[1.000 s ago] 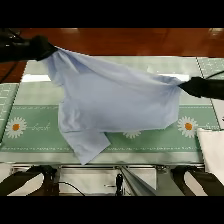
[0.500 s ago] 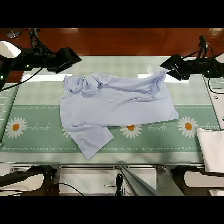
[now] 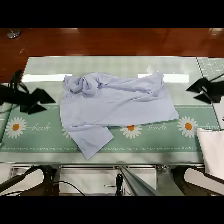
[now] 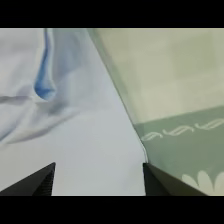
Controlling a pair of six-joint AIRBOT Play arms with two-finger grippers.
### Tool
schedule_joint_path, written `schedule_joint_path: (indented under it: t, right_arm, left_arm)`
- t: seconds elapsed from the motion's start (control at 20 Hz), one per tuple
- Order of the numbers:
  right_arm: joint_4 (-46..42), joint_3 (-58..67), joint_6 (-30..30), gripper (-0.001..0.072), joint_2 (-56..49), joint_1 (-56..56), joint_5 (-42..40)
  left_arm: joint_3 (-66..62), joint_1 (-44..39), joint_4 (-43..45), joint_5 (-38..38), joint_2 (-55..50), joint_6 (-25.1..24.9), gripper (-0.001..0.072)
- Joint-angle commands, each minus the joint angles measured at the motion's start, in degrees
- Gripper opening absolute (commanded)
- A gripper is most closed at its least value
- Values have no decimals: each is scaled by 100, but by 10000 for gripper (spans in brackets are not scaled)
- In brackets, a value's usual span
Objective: Fold the shirts.
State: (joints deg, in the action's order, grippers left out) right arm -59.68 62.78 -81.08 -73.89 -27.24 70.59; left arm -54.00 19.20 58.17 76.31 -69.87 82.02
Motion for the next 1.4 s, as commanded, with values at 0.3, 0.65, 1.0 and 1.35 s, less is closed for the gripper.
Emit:
schedule_joint_path:
  t: [0.3,0.65,1.0,1.35]
  right_arm:
    - [2000,-3423,1327,627,2210,-234,-708]
    - [2415,-3421,1397,627,2208,-236,-723]
    - [1078,-2465,999,626,2203,-1298,-660]
    - [35,-2911,306,626,1220,-1067,-527]
  left_arm:
    - [2837,505,-1895,-1049,503,-1204,705]
    - [3134,131,-2544,-1698,326,-1836,703]
    - [3003,-306,-3292,-1974,326,-2096,21]
    - [2909,-308,-3294,-1888,326,-2153,21]
